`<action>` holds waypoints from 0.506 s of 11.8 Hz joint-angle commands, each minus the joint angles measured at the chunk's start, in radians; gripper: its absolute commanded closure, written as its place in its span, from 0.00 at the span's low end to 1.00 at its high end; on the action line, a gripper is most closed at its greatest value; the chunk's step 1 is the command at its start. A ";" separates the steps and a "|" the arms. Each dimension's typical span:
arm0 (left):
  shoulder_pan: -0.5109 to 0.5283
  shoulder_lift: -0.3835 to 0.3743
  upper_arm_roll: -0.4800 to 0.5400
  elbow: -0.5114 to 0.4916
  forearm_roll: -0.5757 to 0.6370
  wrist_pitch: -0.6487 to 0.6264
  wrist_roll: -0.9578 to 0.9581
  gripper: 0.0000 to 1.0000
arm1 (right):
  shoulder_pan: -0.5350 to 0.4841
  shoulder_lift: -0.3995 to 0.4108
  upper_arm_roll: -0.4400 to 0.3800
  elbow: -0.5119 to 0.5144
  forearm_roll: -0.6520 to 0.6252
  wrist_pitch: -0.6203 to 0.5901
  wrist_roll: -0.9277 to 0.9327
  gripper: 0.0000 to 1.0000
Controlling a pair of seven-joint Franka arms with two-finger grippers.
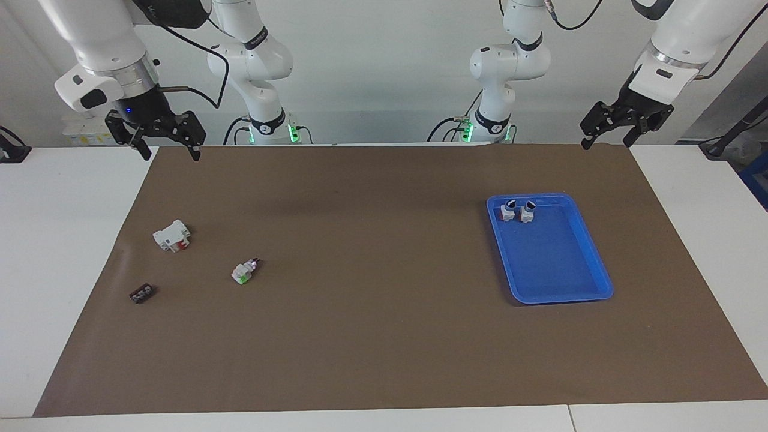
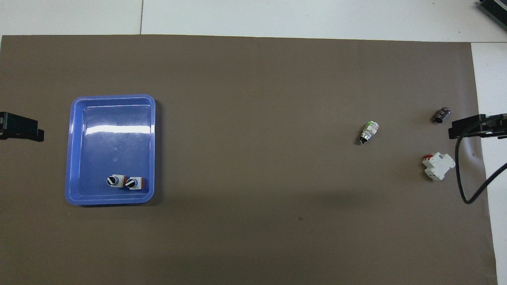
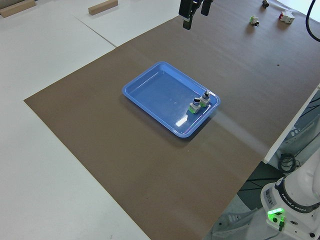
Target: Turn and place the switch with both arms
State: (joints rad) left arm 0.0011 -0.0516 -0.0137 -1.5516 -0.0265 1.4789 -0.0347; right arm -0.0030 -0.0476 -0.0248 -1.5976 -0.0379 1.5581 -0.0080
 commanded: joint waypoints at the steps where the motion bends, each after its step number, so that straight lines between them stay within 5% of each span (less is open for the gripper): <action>1: 0.008 -0.027 -0.003 -0.028 0.000 -0.003 0.004 0.01 | 0.005 0.006 0.005 0.016 -0.017 -0.009 0.069 0.00; 6: 0.008 -0.027 -0.005 -0.028 0.000 -0.003 0.004 0.01 | 0.002 -0.015 0.017 0.015 0.013 -0.016 0.105 0.00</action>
State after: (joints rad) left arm 0.0011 -0.0516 -0.0137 -1.5517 -0.0265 1.4789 -0.0347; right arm 0.0029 -0.0481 -0.0124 -1.5949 -0.0367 1.5581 0.0806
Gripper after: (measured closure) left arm 0.004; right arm 0.000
